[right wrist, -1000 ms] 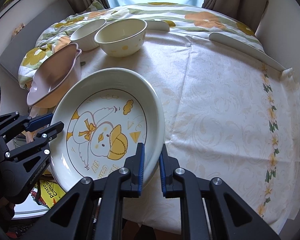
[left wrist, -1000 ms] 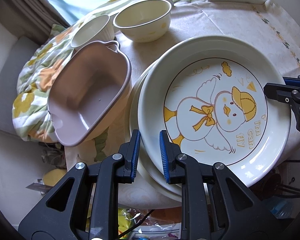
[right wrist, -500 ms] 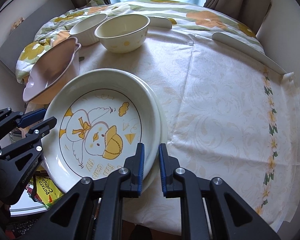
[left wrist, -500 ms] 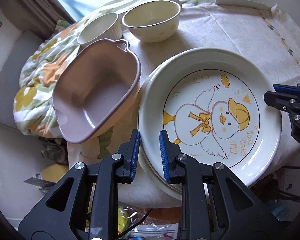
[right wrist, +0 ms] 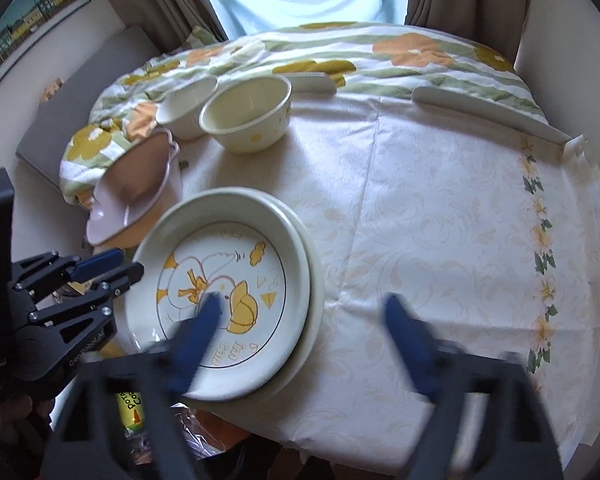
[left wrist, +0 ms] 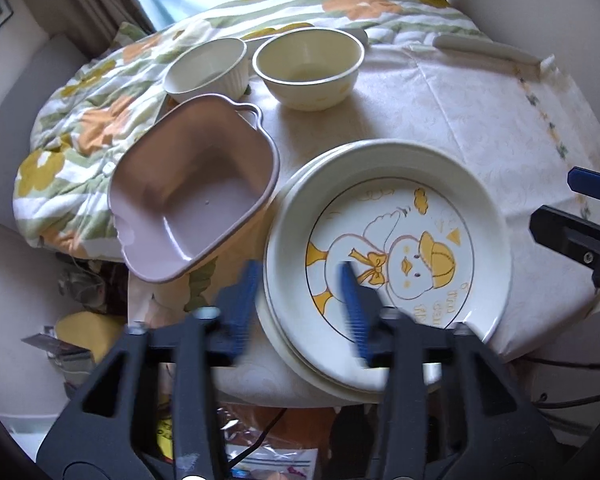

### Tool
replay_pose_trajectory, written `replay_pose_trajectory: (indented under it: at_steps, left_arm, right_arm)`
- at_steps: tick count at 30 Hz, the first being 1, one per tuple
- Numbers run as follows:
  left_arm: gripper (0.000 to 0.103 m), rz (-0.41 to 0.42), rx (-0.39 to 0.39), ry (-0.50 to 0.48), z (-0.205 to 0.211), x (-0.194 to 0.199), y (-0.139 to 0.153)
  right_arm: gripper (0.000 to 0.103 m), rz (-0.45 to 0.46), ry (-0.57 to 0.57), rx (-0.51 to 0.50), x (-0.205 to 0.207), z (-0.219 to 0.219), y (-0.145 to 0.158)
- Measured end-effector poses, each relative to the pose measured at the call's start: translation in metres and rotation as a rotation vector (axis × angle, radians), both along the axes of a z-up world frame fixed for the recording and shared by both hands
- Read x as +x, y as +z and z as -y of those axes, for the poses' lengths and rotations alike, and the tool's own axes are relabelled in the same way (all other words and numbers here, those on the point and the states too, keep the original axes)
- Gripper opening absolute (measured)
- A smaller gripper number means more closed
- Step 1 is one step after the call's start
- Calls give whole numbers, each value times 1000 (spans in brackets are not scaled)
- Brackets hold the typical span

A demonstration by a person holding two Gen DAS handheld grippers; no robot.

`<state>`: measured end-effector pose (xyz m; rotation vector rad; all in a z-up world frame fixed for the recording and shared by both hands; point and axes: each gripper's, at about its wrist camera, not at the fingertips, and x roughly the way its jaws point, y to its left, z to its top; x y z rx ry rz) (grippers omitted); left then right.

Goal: Organize plates and bowls

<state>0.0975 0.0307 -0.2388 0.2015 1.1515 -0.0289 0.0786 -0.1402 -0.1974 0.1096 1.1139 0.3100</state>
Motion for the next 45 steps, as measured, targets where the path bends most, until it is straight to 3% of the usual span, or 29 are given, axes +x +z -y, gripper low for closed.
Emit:
replay_pose_trajectory:
  at_steps: [1,2,4,10,16,20,24,27,29,32,36,43,45]
  left_arm:
    - [85,20,1,16,-1,-2,5]
    - [96,47,7,31,-1,-4,11]
    - [101,78,13,53,-3,-8,22]
    - [101,111,-44,146,-24,-16,48]
    - [101,140,-137,313,-79,-17,67]
    - [100,124,-237,395,-117,-7,61]
    - [100,93,-283,440,-139,8,46]
    - [88,55,-305,452,-150,25,28]
    - [72,14,-328,449,-155,36,14]
    - [60,-34,-350,451,-161,47,-6]
    - [53,-71,-365,452,-169,60,-25]
    - [36,-114,-374,443,-177,77,-48]
    - [33,-122,-378,442,-179,80,-52]
  right_arm:
    - [93,15,1,4,-1,3,4]
    - [93,29,5,4,-1,6,9]
    - [93,52,15,6,0,11,17]
    - [93,134,122,44,9,7,39]
    - [93,139,282,61,32,-25,53]
    - [93,155,318,34,49,-60,55]
    - [93,68,343,74,75,-92,35]
    - [93,31,356,84,93,-112,20]
    - [92,10,364,89,103,-125,10]
    - [76,-45,376,101,115,-140,-8]
    - [61,-114,386,100,128,-158,-31]
    - [48,-180,390,103,144,-177,-54]
    - [33,-192,391,98,145,-183,-58]
